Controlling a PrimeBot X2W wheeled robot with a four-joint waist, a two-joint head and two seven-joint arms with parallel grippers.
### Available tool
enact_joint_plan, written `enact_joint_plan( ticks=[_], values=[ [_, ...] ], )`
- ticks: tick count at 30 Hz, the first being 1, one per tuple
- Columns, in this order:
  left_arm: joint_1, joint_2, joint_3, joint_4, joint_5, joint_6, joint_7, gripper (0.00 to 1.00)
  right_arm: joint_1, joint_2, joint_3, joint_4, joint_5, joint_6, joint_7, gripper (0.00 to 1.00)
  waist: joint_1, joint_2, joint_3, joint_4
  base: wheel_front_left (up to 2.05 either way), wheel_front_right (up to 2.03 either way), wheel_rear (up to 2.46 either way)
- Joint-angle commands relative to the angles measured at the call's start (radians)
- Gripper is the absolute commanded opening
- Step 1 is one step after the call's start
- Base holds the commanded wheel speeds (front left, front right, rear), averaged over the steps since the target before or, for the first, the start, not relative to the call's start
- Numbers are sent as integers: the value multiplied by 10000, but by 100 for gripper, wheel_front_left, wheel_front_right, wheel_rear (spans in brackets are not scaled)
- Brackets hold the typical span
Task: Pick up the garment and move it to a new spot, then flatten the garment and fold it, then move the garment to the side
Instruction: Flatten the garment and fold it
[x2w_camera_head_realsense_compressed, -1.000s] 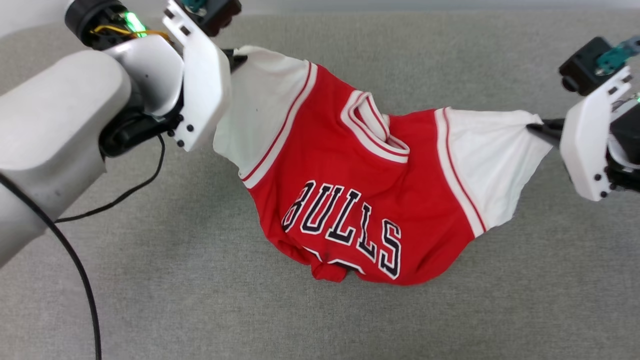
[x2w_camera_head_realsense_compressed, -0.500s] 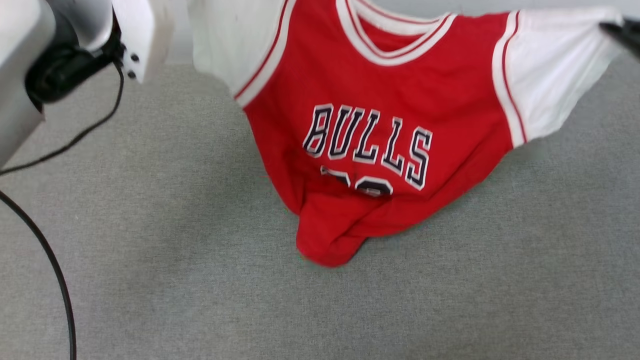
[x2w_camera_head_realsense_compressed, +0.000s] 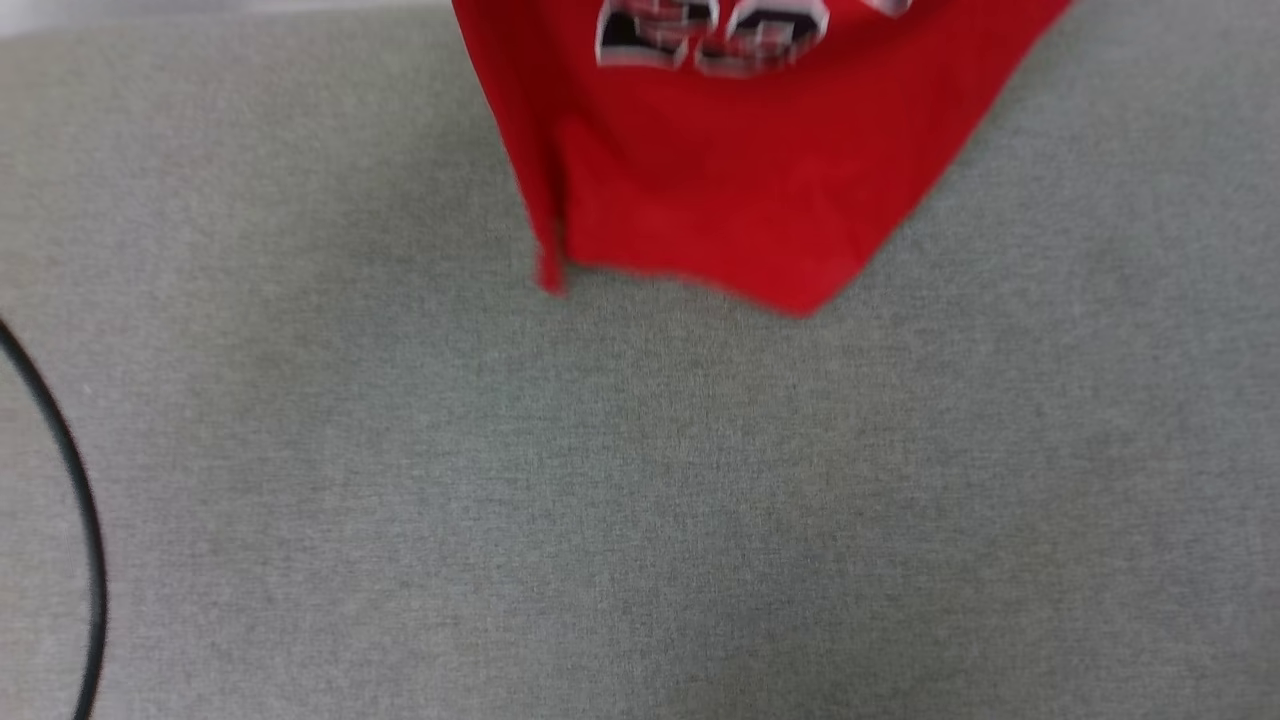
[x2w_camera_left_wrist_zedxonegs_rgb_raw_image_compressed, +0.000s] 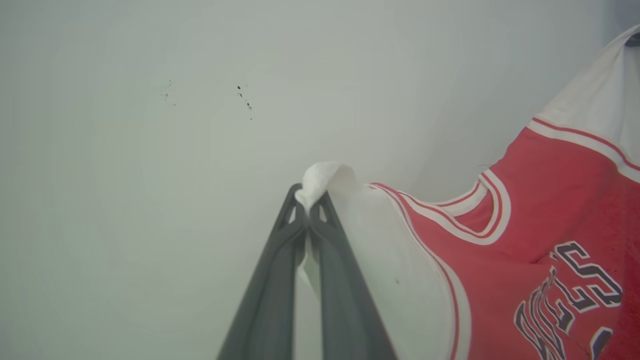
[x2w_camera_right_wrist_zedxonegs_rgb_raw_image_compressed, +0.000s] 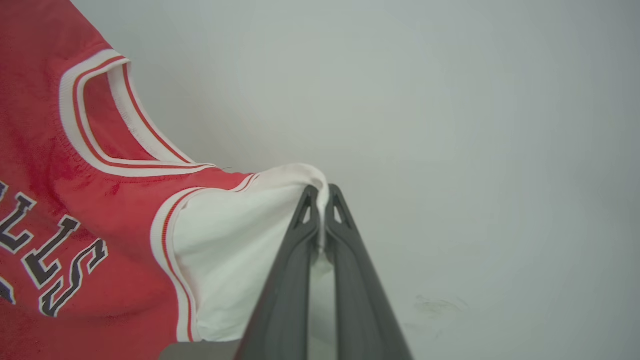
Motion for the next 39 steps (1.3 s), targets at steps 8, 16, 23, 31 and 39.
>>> enact_joint_plan(
  ticks=[8,16,23,31,39],
  values=[
    [-1669,-334,429,1075,334,-24,-592,0,-2551,857,-167,1432,-1118,-7,-974,0,-1,-1,1343,6,0,0,0],
    [-2770,-787,661,2118,521,-71,-1461,0,-4138,1554,190,2802,-1796,-9,-1999,0,-1,-1,2006,73,0,0,0],
    [-2402,-785,255,2664,421,-93,-1615,0,-4207,1895,850,3705,-1575,-7,-2412,0,-1,-1,2424,103,0,0,0],
    [-900,-496,-520,2510,-170,-93,-2054,0,-2627,2282,1705,4225,-840,-7,-3026,0,-1,-1,2290,10,0,0,0],
    [1722,-198,-1207,2068,-653,-94,-2874,0,-143,2315,2734,4023,107,-7,-3904,0,-1,-1,1384,30,0,0,0]
  ],
)
